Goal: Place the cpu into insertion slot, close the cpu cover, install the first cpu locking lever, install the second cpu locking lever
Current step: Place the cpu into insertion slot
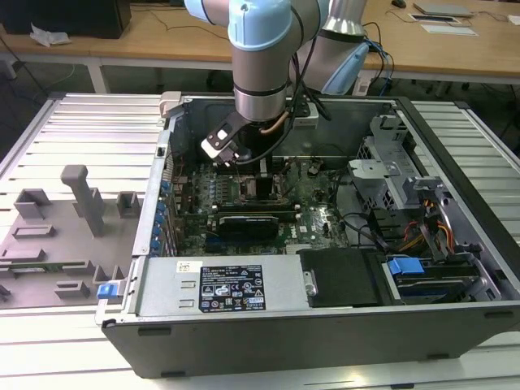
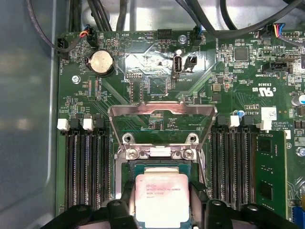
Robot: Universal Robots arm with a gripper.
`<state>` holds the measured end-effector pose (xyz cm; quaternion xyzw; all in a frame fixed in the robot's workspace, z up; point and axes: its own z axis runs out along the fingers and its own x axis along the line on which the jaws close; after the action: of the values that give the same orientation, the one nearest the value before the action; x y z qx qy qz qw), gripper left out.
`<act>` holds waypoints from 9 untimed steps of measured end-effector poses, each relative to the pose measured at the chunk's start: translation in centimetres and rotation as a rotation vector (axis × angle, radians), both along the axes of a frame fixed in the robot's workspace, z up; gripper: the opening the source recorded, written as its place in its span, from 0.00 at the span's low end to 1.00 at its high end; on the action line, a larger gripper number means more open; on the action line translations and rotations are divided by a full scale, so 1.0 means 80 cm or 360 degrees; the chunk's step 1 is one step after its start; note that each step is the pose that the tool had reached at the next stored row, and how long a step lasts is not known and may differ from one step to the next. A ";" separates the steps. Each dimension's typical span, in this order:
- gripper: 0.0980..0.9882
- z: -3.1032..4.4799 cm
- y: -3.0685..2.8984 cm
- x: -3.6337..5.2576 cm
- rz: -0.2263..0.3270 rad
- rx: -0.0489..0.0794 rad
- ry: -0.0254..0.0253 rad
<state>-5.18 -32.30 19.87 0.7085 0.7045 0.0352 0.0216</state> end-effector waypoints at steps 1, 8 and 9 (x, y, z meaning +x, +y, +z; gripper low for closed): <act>0.51 0.0000 0.0000 0.000 0.0000 0.0000 0.00001; 0.58 0.0121 0.0000 0.000 0.0000 0.0000 0.00001; 0.58 0.0155 0.0000 0.000 0.0000 0.0000 0.00002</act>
<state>-5.19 -32.30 21.11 0.7086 0.7044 0.0351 0.0216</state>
